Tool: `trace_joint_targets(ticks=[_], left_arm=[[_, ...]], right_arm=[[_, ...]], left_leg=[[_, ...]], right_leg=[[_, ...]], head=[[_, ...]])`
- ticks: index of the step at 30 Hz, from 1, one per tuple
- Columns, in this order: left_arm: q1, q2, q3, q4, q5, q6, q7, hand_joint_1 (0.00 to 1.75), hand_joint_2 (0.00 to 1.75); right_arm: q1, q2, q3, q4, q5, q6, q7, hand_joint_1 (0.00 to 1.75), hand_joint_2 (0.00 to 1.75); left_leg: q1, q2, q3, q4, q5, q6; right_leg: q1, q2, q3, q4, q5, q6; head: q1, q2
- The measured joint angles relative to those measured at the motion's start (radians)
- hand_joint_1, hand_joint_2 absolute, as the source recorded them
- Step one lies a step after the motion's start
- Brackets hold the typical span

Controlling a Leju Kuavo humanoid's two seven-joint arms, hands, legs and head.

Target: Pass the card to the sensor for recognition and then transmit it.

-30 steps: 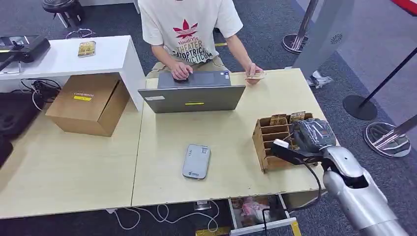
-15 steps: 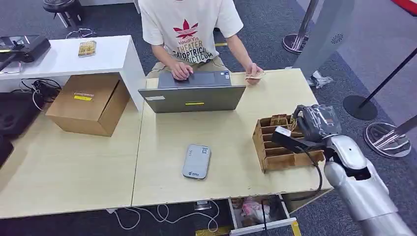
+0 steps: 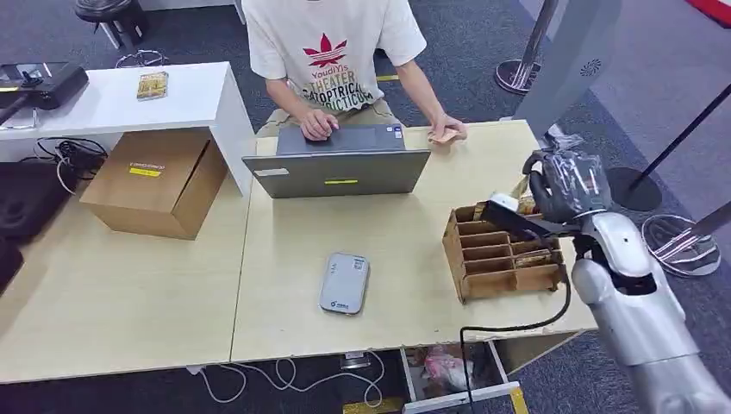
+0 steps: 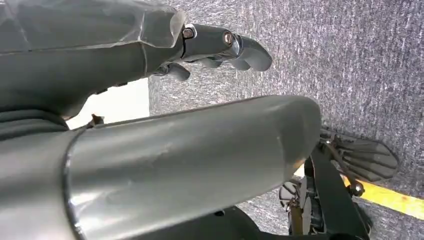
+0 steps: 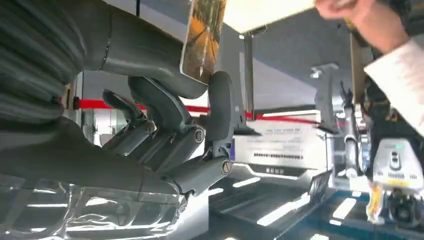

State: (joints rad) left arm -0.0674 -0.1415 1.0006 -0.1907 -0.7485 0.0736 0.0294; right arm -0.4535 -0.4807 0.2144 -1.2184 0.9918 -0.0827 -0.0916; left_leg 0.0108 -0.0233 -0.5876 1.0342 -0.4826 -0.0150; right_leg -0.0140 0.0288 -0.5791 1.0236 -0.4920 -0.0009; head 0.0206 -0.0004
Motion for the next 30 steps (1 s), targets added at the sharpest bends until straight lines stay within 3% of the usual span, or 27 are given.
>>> trace_joint_targets(ticks=[7,17,30], left_arm=[[-0.002,-0.006,0.0,0.0,-0.009,-0.002,0.0,0.0,0.0],[-0.007,-0.012,0.0,0.0,-0.019,-0.003,-0.001,0.0,0.0],[-0.009,-0.013,0.0,0.0,-0.039,-0.008,0.003,0.0,0.0]], right_arm=[[-0.079,0.029,-0.005,-0.001,0.01,-0.023,-0.009,1.75,1.75],[-0.205,0.14,0.004,0.075,0.052,-0.083,-0.005,1.75,1.75],[-0.351,0.278,0.0,0.302,0.008,-0.121,-0.029,1.75,1.75]], left_leg=[[0.0,0.0,0.0,0.0,0.0,0.0],[0.0,0.0,0.0,0.0,0.0,0.0],[0.0,0.0,0.0,0.0,0.001,0.0]], right_leg=[[0.0,0.0,0.0,0.0,0.0,0.0],[0.0,0.0,0.0,0.0,0.0,0.0],[0.0,0.0,0.0,0.0,0.001,0.0]], head=[[0.0,0.0],[0.0,0.0],[0.0,0.0]])
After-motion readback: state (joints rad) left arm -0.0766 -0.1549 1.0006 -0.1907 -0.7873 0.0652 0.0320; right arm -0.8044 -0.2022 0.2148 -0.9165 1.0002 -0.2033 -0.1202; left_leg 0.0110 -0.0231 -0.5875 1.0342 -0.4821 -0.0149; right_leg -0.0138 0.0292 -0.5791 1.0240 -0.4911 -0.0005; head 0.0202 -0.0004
